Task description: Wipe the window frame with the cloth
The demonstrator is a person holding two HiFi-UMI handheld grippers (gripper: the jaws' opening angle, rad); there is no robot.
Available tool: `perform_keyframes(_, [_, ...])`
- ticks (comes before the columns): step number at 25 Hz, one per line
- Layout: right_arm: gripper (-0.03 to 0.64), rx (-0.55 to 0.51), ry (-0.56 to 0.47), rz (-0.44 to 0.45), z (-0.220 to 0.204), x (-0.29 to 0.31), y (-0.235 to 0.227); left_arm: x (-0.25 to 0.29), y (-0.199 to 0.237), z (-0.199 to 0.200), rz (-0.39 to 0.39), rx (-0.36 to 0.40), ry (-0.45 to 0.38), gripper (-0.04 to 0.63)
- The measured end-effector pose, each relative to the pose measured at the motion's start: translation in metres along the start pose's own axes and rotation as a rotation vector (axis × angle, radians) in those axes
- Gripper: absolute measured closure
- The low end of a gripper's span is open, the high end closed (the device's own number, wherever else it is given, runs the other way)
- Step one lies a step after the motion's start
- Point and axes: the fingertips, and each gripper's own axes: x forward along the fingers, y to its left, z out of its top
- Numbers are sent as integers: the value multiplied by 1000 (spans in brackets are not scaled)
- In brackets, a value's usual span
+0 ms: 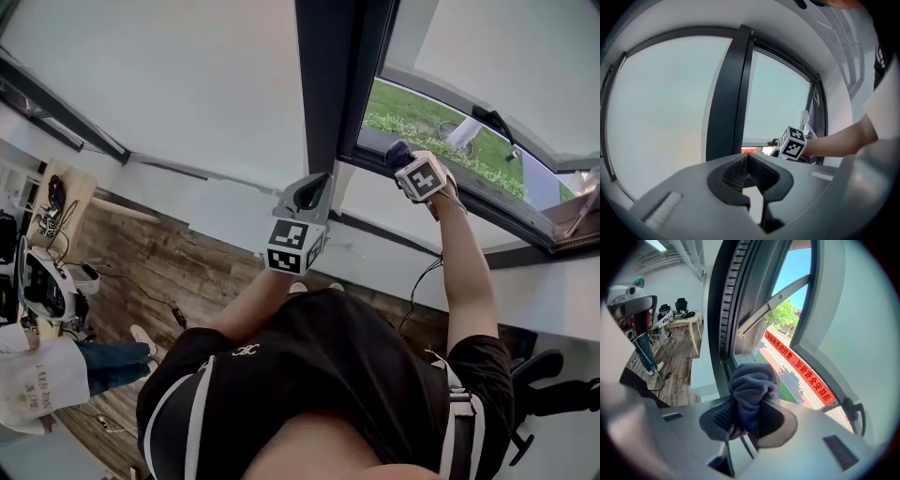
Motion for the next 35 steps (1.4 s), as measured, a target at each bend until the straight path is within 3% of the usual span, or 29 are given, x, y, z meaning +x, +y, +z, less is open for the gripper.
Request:
perform_keyframes(14, [511,104,59,-108,-52,-21,-28,19,-25,1,-85,19,13,586])
perform_keyframes(24, [511,128,119,-258,-96,-43,-51,37,-62,2,-181,36,26,586])
perform_keyframes(35, [509,301,117,-422,-160,-74,-82,45,-78,5,-227,45,18,586])
